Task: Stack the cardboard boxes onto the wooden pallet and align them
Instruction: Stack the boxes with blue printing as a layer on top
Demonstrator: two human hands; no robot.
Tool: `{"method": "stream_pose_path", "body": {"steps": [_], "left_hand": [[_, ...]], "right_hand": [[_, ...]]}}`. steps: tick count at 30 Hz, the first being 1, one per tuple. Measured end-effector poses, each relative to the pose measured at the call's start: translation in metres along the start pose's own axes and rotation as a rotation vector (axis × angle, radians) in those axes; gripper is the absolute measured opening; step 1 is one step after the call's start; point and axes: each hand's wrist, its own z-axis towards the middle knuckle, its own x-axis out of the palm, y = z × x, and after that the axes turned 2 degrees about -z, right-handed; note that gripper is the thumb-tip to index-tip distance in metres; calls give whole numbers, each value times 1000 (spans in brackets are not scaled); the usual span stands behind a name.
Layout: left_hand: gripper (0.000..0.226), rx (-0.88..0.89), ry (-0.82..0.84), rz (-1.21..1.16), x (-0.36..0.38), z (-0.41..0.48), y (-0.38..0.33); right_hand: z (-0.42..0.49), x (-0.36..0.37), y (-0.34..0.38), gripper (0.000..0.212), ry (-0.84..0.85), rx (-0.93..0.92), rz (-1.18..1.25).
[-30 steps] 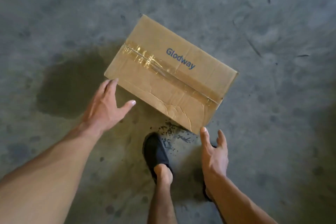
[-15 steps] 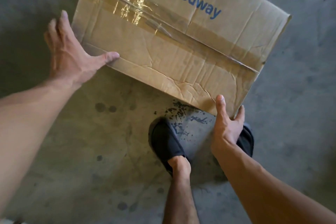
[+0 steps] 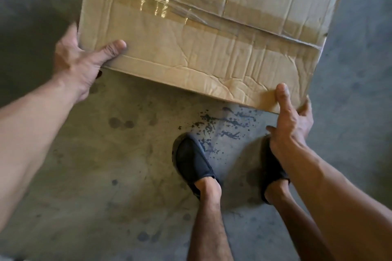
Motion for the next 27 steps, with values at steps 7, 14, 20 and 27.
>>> {"method": "stream_pose_path", "body": {"steps": [7, 14, 20, 27], "left_hand": [[73, -165, -126, -273, -14, -77, -33], [78, -180, -329, -492, -42, -217, -150], [73, -134, -547, -625, -56, -365, -255], [79, -48, -704, -668, -33, -538, -329]], "right_hand": [[-15, -18, 122, 67, 205, -131, 28], [-91, -65, 252, 81, 476, -290, -66], [-170, -143, 355, 89, 681, -490, -161], [-229, -266, 419, 86, 829, -698, -230]]}}
